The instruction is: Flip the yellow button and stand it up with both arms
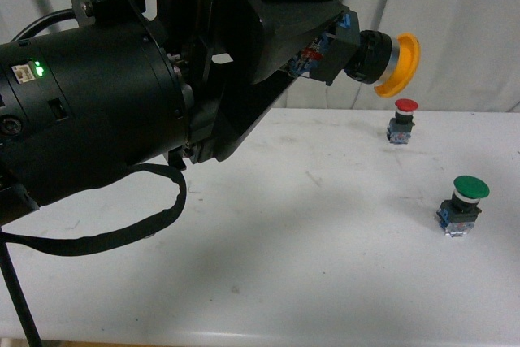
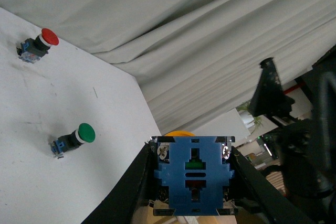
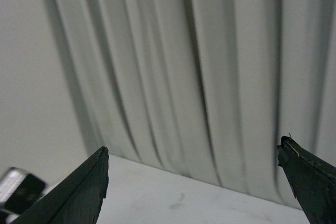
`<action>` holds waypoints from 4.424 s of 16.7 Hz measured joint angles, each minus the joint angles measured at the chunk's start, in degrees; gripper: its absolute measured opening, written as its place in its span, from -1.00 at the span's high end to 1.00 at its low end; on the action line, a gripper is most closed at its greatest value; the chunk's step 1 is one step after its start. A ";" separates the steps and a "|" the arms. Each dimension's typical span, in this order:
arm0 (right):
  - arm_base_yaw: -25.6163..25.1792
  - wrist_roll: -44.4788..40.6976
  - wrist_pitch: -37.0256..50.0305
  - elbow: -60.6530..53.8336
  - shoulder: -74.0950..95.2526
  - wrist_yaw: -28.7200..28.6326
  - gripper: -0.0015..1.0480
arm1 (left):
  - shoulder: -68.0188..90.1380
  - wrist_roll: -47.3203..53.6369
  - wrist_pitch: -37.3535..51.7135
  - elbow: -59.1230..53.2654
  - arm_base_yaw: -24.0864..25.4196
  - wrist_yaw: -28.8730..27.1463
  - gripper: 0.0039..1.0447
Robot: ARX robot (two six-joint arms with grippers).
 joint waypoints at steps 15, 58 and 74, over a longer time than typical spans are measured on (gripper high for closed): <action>1.11 78.40 12.61 -1.51 27.52 -15.85 -0.87 | -0.79 2.27 0.02 -0.39 -2.84 -1.90 0.32; 7.82 69.64 12.46 -0.09 22.21 -14.56 0.41 | -7.04 1.68 0.07 -3.87 7.91 0.57 -0.88; 6.67 69.07 12.48 1.36 22.40 -14.97 0.41 | -72.43 58.40 -57.42 -23.56 26.56 -23.69 0.97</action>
